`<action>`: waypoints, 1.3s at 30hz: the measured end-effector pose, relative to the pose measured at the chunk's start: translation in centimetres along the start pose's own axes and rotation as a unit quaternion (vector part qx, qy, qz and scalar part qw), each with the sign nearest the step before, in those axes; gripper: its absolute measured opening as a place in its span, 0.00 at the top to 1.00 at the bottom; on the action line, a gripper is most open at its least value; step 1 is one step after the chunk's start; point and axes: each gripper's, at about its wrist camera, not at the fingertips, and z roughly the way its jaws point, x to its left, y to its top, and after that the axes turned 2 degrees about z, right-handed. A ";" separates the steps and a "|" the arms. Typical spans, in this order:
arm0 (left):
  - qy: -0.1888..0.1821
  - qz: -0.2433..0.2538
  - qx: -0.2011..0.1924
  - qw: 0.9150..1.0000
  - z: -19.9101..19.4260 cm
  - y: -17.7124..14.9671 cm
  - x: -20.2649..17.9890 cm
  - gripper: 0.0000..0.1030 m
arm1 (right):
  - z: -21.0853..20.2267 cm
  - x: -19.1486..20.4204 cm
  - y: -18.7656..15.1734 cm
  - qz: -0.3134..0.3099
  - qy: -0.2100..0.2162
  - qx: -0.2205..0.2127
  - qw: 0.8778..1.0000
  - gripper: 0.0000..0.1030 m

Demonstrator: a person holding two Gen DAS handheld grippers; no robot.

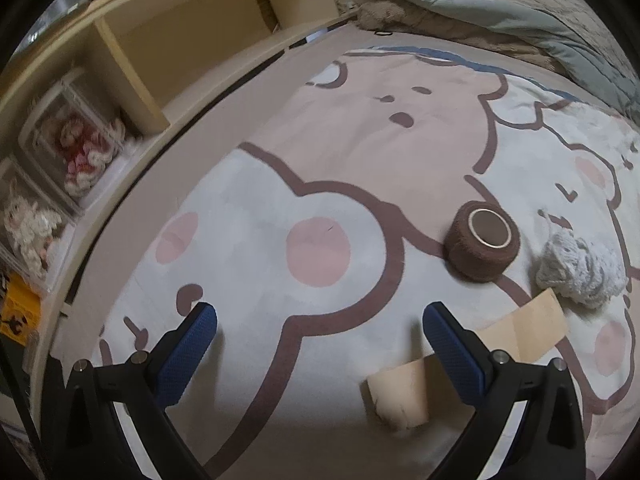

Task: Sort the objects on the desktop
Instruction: 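Position the right gripper at the earmuff band while the left gripper lines up over the wooden stick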

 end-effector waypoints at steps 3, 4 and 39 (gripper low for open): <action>0.009 -0.013 0.015 1.000 0.9 -0.2 0.6 0.00 | -0.4 -0.1 -0.4 0.006 -0.001 0.014 1.000 0.00; 0.010 -0.018 0.020 1.000 1.1 -0.2 0.8 0.00 | -0.5 -0.1 -0.6 0.009 0.000 0.020 1.000 0.00; -0.073 -0.043 0.063 0.994 0.1 -3.4 2.2 0.00 | -8.3 -1.2 -9.1 -0.009 0.037 0.081 0.996 0.00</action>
